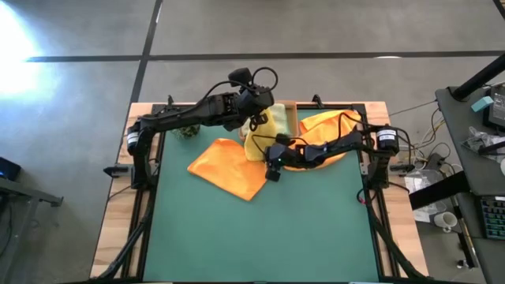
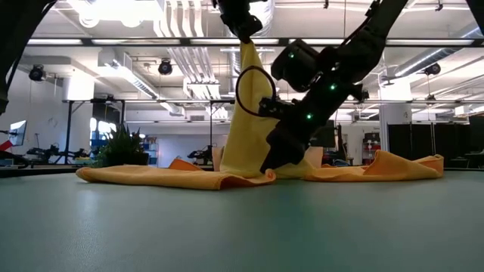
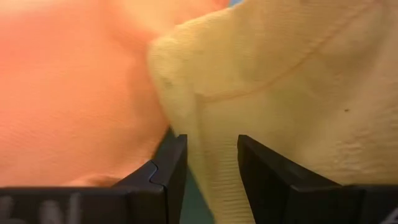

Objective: Fold microfiber towels
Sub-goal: Fold the yellow microfiber towel

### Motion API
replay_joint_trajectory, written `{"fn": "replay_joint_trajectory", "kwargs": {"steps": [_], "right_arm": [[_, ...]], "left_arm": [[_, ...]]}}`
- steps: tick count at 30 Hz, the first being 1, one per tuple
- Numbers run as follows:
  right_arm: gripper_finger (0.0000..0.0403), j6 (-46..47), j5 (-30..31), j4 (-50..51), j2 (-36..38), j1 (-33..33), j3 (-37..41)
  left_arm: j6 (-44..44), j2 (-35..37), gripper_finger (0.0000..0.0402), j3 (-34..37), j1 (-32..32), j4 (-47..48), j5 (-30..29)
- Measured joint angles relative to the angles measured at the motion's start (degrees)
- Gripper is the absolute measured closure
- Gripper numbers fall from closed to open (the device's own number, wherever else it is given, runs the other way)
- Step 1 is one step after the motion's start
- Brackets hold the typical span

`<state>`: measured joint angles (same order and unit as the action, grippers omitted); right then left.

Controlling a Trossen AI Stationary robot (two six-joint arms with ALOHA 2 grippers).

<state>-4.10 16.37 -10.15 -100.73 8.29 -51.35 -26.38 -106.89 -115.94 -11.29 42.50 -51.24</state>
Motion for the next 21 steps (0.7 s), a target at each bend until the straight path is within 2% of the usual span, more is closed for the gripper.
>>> {"fn": "replay_joint_trajectory", "kwargs": {"steps": [9,15,21], "right_arm": [[0.0271,0.0,2.0,0.9,0.0,2.7,0.0],[0.0271,-1.1,-1.7,1.5,-0.8,3.0,0.0],[0.0276,1.8,-1.1,2.2,-2.4,2.9,-0.1]], "left_arm": [[0.0,0.0,0.0402,0.1,-0.1,0.0,0.0],[-0.1,0.0,0.0402,0.1,-0.3,0.0,0.0],[-0.1,0.0,0.0402,0.1,-0.4,0.1,0.1]]}}
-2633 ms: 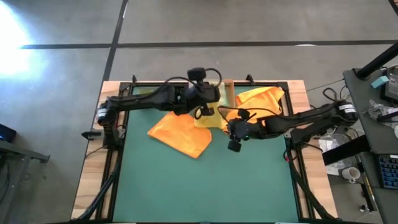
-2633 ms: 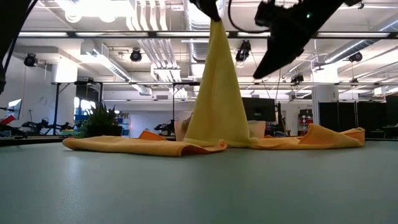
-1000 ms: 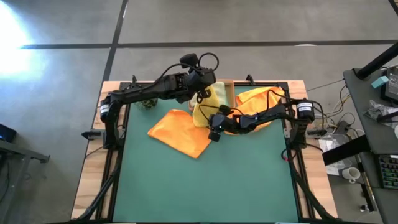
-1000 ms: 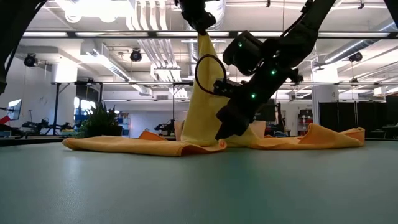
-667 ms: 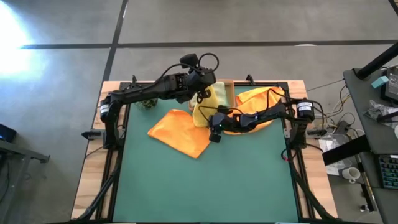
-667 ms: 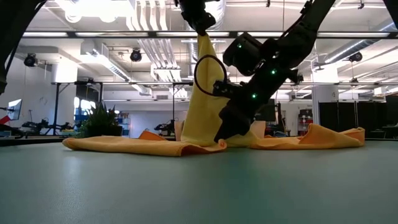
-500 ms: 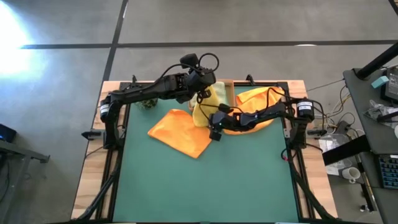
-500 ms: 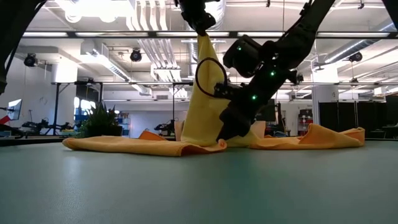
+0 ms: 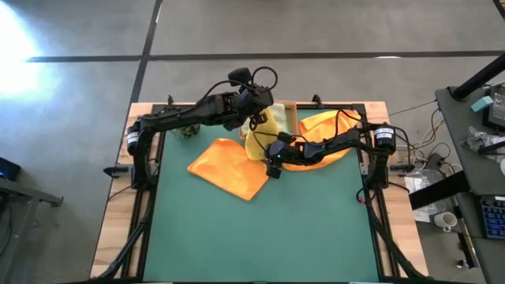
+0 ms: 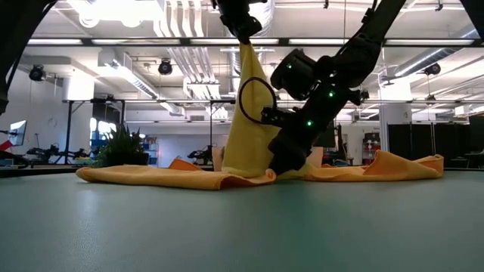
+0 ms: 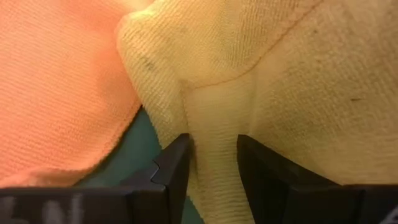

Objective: Fold microfiber towels
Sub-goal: Fold the yellow microfiber towel

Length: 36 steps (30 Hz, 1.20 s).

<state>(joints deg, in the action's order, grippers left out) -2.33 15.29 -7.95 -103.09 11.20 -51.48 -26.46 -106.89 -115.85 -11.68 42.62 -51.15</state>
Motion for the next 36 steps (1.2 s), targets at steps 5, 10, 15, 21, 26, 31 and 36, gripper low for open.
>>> {"fn": "replay_joint_trajectory", "kwargs": {"steps": [5,10,15,21,26,31,36], "right_arm": [[0.0321,-0.1,1.2,1.4,0.0,0.0,-1.3],[0.038,-1.6,1.1,5.2,-0.2,0.1,-4.0],[0.0393,-1.0,1.2,10.2,-0.2,0.1,-6.0],[0.0394,1.7,1.2,14.9,3.0,0.0,-6.2],[0.0394,4.2,1.2,19.3,9.5,-0.4,-6.1],[0.0394,5.8,1.4,24.4,17.8,-1.0,-6.0],[0.0394,7.3,3.3,29.5,27.0,-2.6,-5.8]], "left_arm": [[-0.7,0.0,0.0402,0.0,0.0,0.0,0.0],[-1.6,0.0,0.0402,0.0,0.0,0.0,0.0],[-1.7,0.0,0.0402,0.0,0.0,0.0,0.0],[-1.7,0.0,0.0402,0.0,0.0,0.6,-0.1],[-1.3,0.0,0.0402,0.0,0.0,4.4,-0.1],[-0.9,0.0,0.0402,0.0,0.0,9.0,-0.1],[-0.8,0.1,0.0402,0.0,0.0,14.5,-0.1]]}}
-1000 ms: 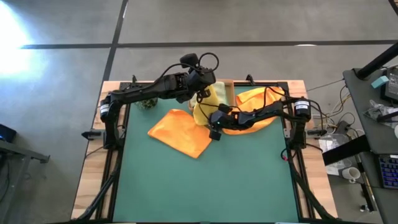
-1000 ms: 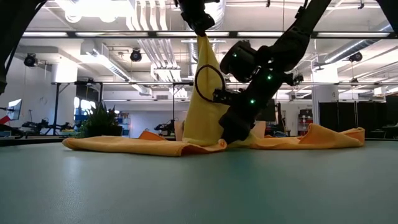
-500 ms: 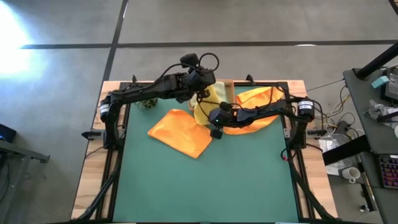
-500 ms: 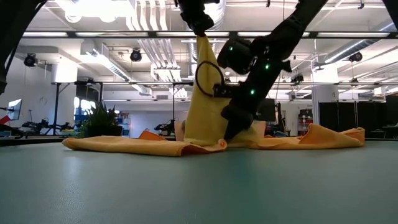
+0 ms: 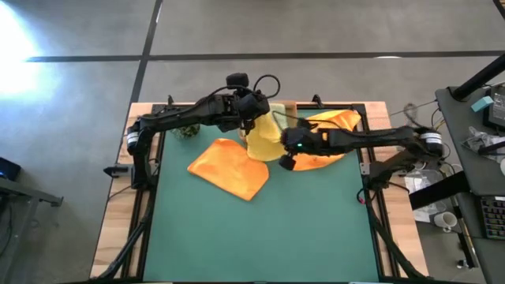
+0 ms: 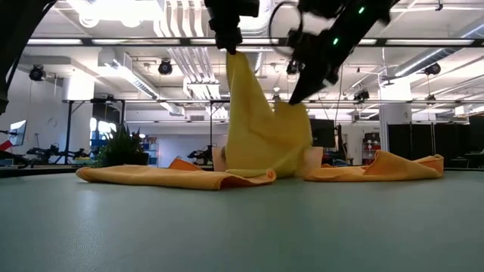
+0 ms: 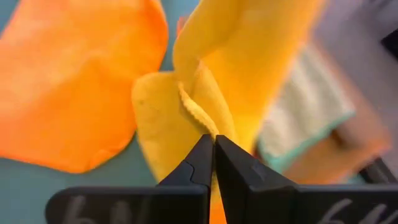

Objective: Fold microfiber towels
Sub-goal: Fold the yellow microfiber towel

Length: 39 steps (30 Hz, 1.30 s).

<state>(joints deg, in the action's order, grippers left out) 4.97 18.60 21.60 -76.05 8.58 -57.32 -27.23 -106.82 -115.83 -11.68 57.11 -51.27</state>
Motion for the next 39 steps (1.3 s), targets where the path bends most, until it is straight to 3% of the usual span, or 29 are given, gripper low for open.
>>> {"fn": "replay_joint_trajectory", "kwargs": {"steps": [7,19,30,39], "right_arm": [[0.0394,3.0,5.6,6.0,12.9,-2.7,0.0],[0.0394,4.5,7.0,9.3,24.0,-4.3,0.1],[0.0394,5.7,7.0,11.6,33.7,-7.4,-0.3],[0.0394,6.9,6.6,11.2,39.6,-11.9,-0.4]], "left_arm": [[5.6,0.1,0.0402,0.0,0.0,9.0,2.9],[18.5,0.4,0.0402,0.0,0.8,13.7,30.6],[27.2,6.2,0.0402,-0.1,2.6,23.9,37.3],[32.9,12.8,0.0402,0.0,3.6,24.9,53.3]]}}
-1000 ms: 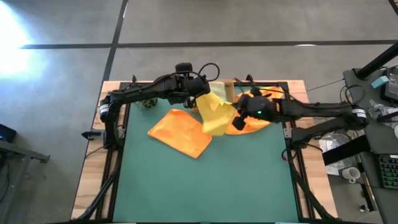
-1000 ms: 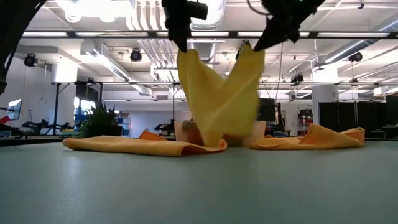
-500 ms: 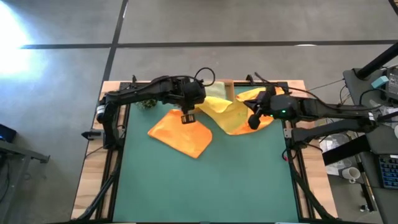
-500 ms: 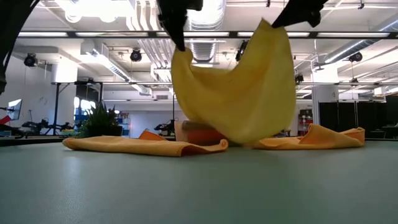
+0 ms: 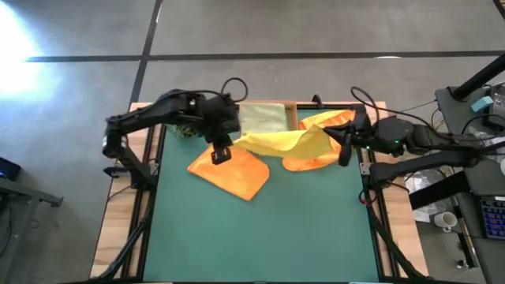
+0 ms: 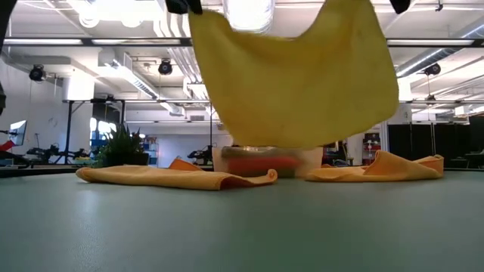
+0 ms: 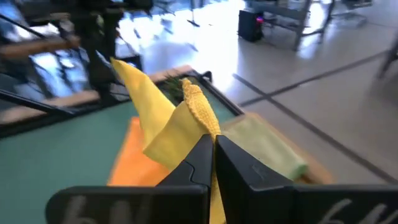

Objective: Fold microfiber towels
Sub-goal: Fold the yellow microfiber towel

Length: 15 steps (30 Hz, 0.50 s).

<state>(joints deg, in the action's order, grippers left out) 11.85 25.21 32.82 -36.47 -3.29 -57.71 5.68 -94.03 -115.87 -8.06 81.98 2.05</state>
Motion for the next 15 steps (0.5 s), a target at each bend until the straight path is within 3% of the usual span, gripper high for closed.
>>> {"fn": "replay_joint_trajectory", "kwargs": {"steps": [10,15], "right_arm": [[0.0394,9.2,-7.0,-0.1,2.3,-7.1,0.0],[0.0394,13.6,-8.9,-0.1,1.9,-11.8,0.0]], "left_arm": [[16.1,3.3,0.0402,0.0,3.5,-0.5,14.6],[16.6,3.3,0.0402,1.2,7.6,-0.5,16.0]]}}
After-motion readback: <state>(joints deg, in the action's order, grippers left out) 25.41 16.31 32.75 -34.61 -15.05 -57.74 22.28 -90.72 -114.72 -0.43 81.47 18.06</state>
